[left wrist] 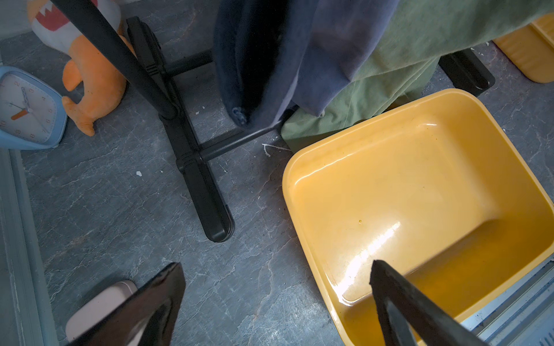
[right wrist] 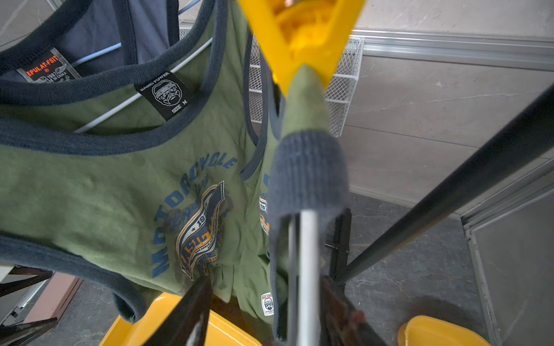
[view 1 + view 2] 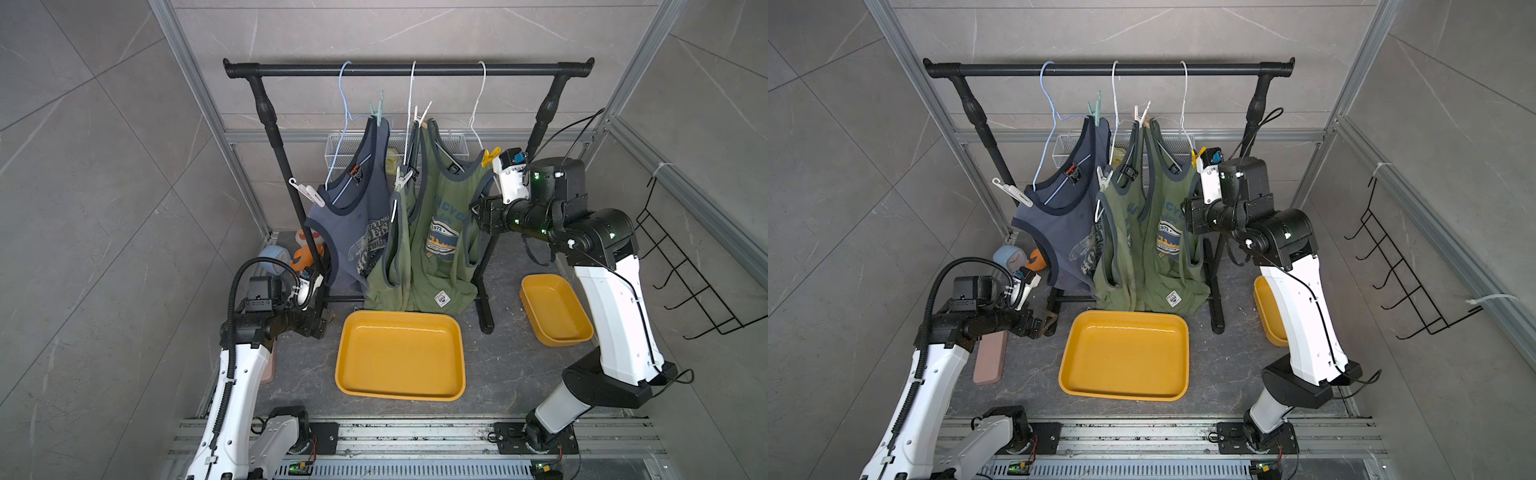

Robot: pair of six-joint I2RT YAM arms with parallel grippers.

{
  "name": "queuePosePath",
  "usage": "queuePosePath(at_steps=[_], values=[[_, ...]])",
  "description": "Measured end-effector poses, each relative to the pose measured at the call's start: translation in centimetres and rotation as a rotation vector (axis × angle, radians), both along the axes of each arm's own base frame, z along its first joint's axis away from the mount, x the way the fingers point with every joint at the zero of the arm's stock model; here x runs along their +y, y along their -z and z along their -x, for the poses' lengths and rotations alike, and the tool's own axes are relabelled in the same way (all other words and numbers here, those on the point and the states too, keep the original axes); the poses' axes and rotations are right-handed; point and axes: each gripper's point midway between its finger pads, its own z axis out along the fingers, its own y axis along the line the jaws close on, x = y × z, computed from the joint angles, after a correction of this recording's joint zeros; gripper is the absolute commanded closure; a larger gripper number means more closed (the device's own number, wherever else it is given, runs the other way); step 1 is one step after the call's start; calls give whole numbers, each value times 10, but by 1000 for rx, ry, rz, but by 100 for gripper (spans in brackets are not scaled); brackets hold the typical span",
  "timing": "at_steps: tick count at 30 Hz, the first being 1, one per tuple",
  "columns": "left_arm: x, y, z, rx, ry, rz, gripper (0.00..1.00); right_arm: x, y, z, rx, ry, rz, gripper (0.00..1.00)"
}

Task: Remove the clothespins securing tank tops to the hanger
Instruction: Pick up the hanger from the clothesline.

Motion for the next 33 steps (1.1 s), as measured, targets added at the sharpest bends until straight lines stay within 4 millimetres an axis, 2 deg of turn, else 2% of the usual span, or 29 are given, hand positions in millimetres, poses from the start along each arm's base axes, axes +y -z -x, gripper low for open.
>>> queuePosePath(at_steps=[3, 7, 12, 15, 19, 21, 24, 33], values=[[0, 0, 0, -2, 1, 0, 0, -1, -1, 0, -6, 4, 5, 42], [0, 0, 0, -2, 3, -1, 0, -4, -4, 1, -21, 8, 20, 55], [0, 0, 0, -2, 4, -1, 0, -6, -5, 0, -32, 14, 39, 63], [0, 0, 0, -3, 5, -1, 0, -7, -6, -1, -38, 16, 47, 71], [0, 0, 0, -5, 10, -4, 0, -6, -9, -2, -56, 11, 51, 88], [-1, 0, 0, -5, 11, -3, 0, -6, -11, -3, -68, 10, 52, 91], [-2, -1, 0, -6, 16, 4, 0, -6, -13, -4, -80, 13, 48, 100], [-3, -1, 1, -6, 20, 9, 0, -8, -22, 2, -140, 7, 16, 100]])
